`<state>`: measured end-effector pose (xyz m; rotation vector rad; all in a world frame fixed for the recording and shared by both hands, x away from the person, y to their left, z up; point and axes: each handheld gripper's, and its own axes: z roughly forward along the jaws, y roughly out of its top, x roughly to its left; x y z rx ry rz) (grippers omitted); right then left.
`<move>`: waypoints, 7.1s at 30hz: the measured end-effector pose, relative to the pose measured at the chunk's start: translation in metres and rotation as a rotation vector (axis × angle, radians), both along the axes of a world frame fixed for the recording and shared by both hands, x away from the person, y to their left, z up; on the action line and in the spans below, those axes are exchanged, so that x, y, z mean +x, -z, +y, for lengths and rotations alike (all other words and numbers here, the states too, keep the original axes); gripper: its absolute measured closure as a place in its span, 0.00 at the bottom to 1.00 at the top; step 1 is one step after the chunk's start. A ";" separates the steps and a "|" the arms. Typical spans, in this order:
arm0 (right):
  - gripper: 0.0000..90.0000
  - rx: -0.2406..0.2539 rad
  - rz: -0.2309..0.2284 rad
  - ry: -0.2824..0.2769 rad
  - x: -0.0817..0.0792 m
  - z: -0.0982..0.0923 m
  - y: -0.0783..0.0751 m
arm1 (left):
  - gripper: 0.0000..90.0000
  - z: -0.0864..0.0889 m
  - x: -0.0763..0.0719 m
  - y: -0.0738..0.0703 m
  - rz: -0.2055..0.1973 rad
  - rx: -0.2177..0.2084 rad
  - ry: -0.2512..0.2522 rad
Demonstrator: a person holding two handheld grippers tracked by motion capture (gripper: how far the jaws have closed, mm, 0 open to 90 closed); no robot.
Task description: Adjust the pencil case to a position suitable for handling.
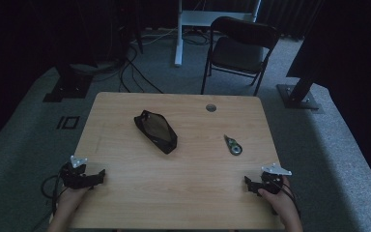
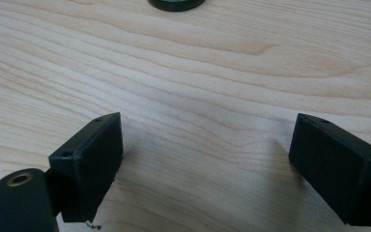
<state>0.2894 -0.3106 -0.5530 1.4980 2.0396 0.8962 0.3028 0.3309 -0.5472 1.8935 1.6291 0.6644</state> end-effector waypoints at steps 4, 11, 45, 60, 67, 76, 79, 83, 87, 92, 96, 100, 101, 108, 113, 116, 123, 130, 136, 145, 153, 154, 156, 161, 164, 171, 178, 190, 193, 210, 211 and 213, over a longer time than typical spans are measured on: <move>0.13 0.002 0.000 0.010 -0.001 -0.001 0.000 | 0.01 -0.001 -0.001 0.000 -0.008 0.009 -0.008; 0.13 -0.003 -0.002 0.025 -0.002 0.000 0.000 | 0.01 0.000 0.000 0.000 0.000 0.000 -0.005; 0.15 0.030 -0.056 -0.094 0.006 0.056 -0.020 | 0.01 -0.001 0.001 0.000 0.000 0.000 -0.002; 0.15 0.041 -0.076 -0.191 0.016 0.098 -0.026 | 0.01 -0.001 0.001 0.000 0.000 -0.001 -0.001; 0.15 0.044 -0.095 -0.229 0.019 0.116 -0.029 | 0.01 -0.002 0.001 0.000 -0.001 -0.001 0.024; 0.15 0.054 -0.102 -0.274 0.027 0.136 -0.031 | 0.01 -0.002 0.001 0.000 -0.001 -0.001 0.024; 0.15 0.063 -0.103 -0.285 0.030 0.142 -0.031 | 0.01 -0.002 0.001 0.000 -0.001 -0.001 0.024; 0.15 0.095 -0.112 -0.303 0.032 0.149 -0.030 | 0.01 -0.002 0.001 0.000 -0.002 -0.001 0.024; 0.15 0.091 -0.124 -0.312 0.036 0.158 -0.030 | 0.01 -0.002 0.001 0.000 -0.001 -0.001 0.024; 0.16 0.087 -0.141 -0.340 0.042 0.172 -0.035 | 0.01 -0.002 0.001 0.000 -0.003 -0.003 0.023; 0.16 0.088 -0.151 -0.367 0.048 0.183 -0.036 | 0.01 -0.002 0.001 0.000 -0.002 -0.002 0.023; 0.16 0.083 -0.159 -0.379 0.053 0.193 -0.039 | 0.01 -0.002 0.001 0.000 -0.001 -0.002 0.024; 0.16 0.083 -0.162 -0.382 0.054 0.195 -0.040 | 0.01 -0.002 0.001 0.000 -0.001 -0.002 0.023; 0.18 0.089 -0.173 -0.404 0.062 0.208 -0.041 | 0.01 -0.002 0.001 0.000 -0.001 -0.002 0.023; 0.21 0.073 -0.188 -0.417 0.067 0.215 -0.042 | 0.01 -0.002 0.001 0.000 -0.001 -0.002 0.023; 0.23 0.066 -0.199 -0.421 0.070 0.220 -0.044 | 0.01 -0.002 0.001 0.000 -0.001 -0.003 0.023; 0.31 0.074 -0.201 -0.433 0.078 0.233 -0.045 | 0.01 -0.002 0.001 0.000 -0.001 -0.003 0.023; 0.41 0.056 -0.201 -0.463 0.088 0.243 -0.039 | 0.01 -0.002 0.001 0.000 0.000 -0.002 0.024; 0.48 0.060 -0.209 -0.483 0.094 0.247 -0.038 | 0.01 -0.002 0.001 0.000 -0.001 -0.002 0.023; 0.63 0.043 -0.210 -0.518 0.101 0.254 -0.038 | 0.01 -0.002 0.001 0.000 -0.001 -0.002 0.023; 0.81 0.046 -0.157 -0.492 0.104 0.255 -0.036 | 0.01 -0.002 0.001 0.000 0.000 -0.002 0.024; 0.81 0.057 -0.155 -0.487 0.104 0.254 -0.036 | 0.01 -0.002 0.001 0.000 0.000 -0.002 0.024; 0.81 0.075 -0.154 -0.487 0.104 0.253 -0.037 | 0.01 -0.002 0.001 0.000 -0.001 -0.003 0.023; 0.81 0.074 -0.156 -0.486 0.102 0.250 -0.036 | 0.01 -0.002 0.001 0.000 -0.001 -0.002 0.024; 0.81 0.067 -0.161 -0.483 0.101 0.246 -0.036 | 0.01 -0.002 0.001 0.000 -0.001 -0.002 0.024; 0.81 0.061 -0.167 -0.463 0.099 0.236 -0.036 | 0.01 -0.002 0.001 0.000 -0.001 -0.003 0.023; 0.81 0.053 -0.184 -0.433 0.092 0.221 -0.036 | 0.01 -0.002 0.001 0.000 -0.001 -0.002 0.024; 0.81 0.050 -0.192 -0.365 0.084 0.189 -0.033 | 0.01 -0.002 0.001 0.000 -0.001 -0.003 0.023; 0.81 0.052 -0.190 -0.354 0.081 0.182 -0.033 | 0.01 -0.002 0.001 0.000 -0.001 -0.002 0.024; 0.81 0.028 -0.197 -0.291 0.052 0.149 -0.033 | 0.01 -0.002 0.001 0.000 0.000 -0.001 0.024; 0.81 0.026 -0.197 -0.288 0.049 0.147 -0.033 | 0.01 -0.002 0.001 0.000 0.000 -0.001 0.024; 0.81 0.024 -0.201 -0.273 0.045 0.142 -0.033 | 0.01 -0.002 0.001 0.000 -0.001 0.000 0.024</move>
